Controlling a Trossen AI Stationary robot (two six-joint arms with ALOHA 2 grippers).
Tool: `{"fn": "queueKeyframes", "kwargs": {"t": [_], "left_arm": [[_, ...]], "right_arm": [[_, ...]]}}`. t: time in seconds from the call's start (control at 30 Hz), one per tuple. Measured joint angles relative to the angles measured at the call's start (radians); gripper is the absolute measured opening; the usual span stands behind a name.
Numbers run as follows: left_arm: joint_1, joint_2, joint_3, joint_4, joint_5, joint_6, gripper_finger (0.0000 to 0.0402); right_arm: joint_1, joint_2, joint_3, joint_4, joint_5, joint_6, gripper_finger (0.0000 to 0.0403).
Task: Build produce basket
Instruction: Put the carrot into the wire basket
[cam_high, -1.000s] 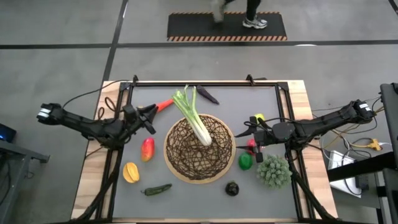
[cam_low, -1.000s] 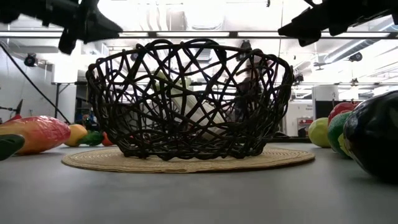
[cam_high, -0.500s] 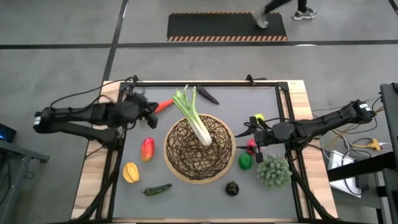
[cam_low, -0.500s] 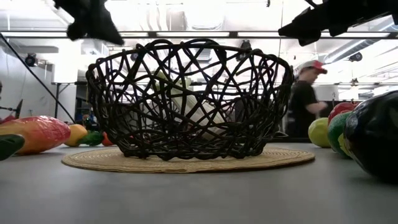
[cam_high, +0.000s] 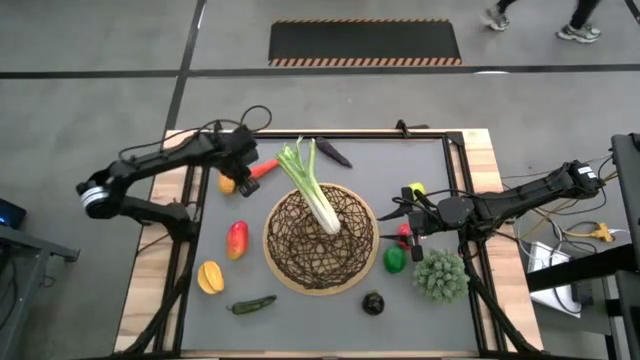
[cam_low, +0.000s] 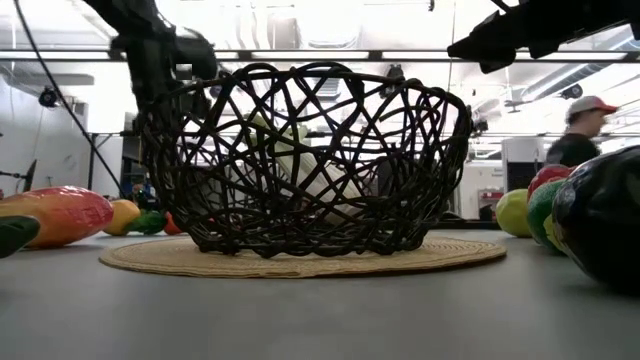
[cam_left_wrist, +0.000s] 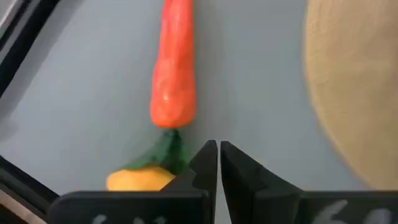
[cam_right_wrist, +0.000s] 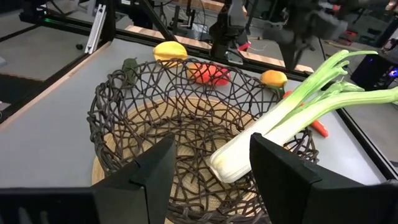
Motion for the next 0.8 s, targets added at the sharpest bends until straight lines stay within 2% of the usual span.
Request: {"fn": "queueKeyframes", "kwargs": {"t": [0.13, 0.4, 0.53, 0.8], "left_arm": [[0.063, 0.085, 0.010, 0.000, 0.001, 0.121, 0.0003], [0.099, 0.150, 0.017, 0.049, 0.008, 0.155, 0.0016], [0.099, 0.149, 0.017, 0.070, 0.014, 0.158, 0.0058], [0.107, 0.157, 0.012, 0.175, 0.001, 0.150, 0.0178]], "right_arm": [[0.000, 0.000, 0.000, 0.000, 0.000, 0.000, 0.0190], [0.000, 0.000, 0.000, 0.000, 0.000, 0.019, 0.0190], [0.000, 0.000, 0.000, 0.000, 0.000, 0.026, 0.0190], [0.000, 0.000, 0.000, 0.000, 0.000, 0.047, 0.0190]]}}
